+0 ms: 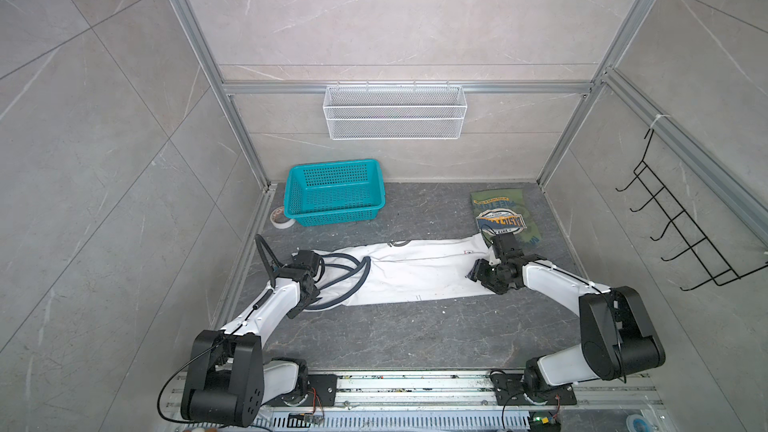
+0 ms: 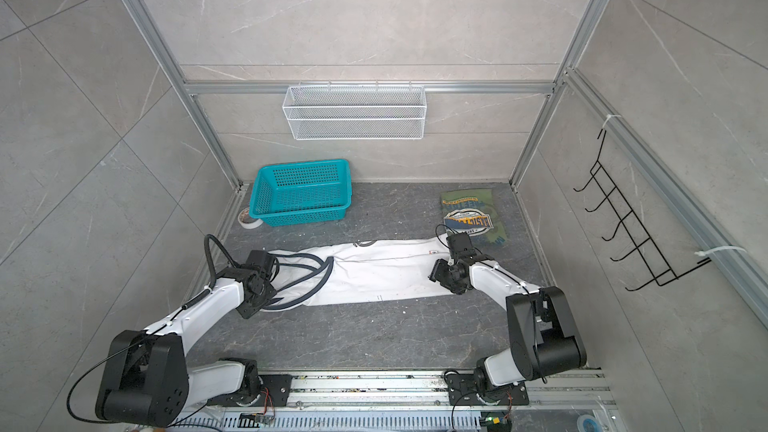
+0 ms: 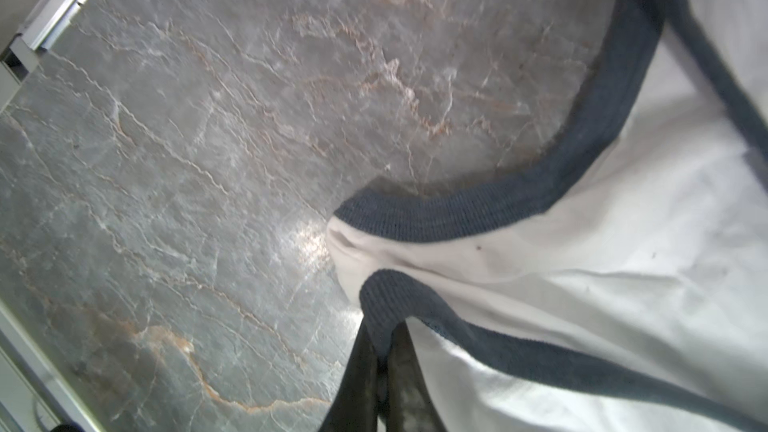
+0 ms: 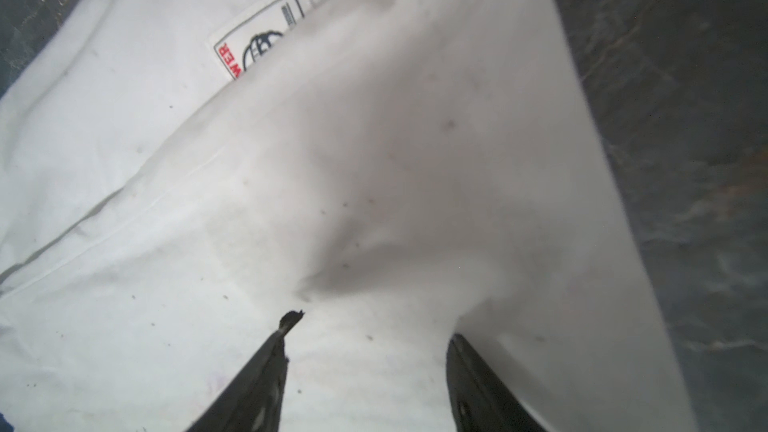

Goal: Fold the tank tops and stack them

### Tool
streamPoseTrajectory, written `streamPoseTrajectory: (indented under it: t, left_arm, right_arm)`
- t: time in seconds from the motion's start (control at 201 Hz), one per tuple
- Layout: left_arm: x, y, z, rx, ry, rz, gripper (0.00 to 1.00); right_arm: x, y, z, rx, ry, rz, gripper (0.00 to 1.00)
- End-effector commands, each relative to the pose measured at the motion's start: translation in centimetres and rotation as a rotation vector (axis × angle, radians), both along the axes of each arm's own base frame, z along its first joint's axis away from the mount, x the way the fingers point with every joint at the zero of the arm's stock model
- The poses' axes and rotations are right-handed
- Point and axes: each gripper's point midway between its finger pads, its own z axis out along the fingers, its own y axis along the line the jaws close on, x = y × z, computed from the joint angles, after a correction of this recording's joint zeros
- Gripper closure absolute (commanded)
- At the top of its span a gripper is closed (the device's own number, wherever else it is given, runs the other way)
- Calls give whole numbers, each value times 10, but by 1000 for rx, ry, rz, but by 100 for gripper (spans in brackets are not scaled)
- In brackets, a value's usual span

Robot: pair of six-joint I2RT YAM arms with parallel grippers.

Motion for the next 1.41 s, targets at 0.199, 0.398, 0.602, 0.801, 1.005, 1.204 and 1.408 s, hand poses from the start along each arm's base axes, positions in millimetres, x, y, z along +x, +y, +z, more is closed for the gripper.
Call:
streamPoseTrajectory:
  t: [0.199, 0.398, 0.602, 0.801, 1.005, 1.204, 1.408]
  left_arm:
    - [41, 23, 19, -32, -19, -21, 98]
    - [38, 20, -4, -73, 41, -5, 87]
    - [35, 20, -10, -110, 38, 15, 56]
    - [27, 31, 53, -50, -150, 62, 25]
    - [5, 35, 125, -5, -329, 54, 15]
    - [28, -33, 133, -184, -338, -179, 15]
    - [56, -164, 88, -229, -227, -477, 15]
  right_arm:
    - [-2, -18, -14, -88, 48, -13, 37]
    - [0, -22, -11, -105, 28, -19, 37]
    - [5, -19, 10, -90, -36, -4, 37]
    - [1, -19, 47, -94, -98, 39, 35]
    - [-1, -16, 69, -88, -126, 84, 35]
    - [5, -6, 79, -55, -141, 118, 35]
    - [24, 8, 63, -23, -96, 143, 35]
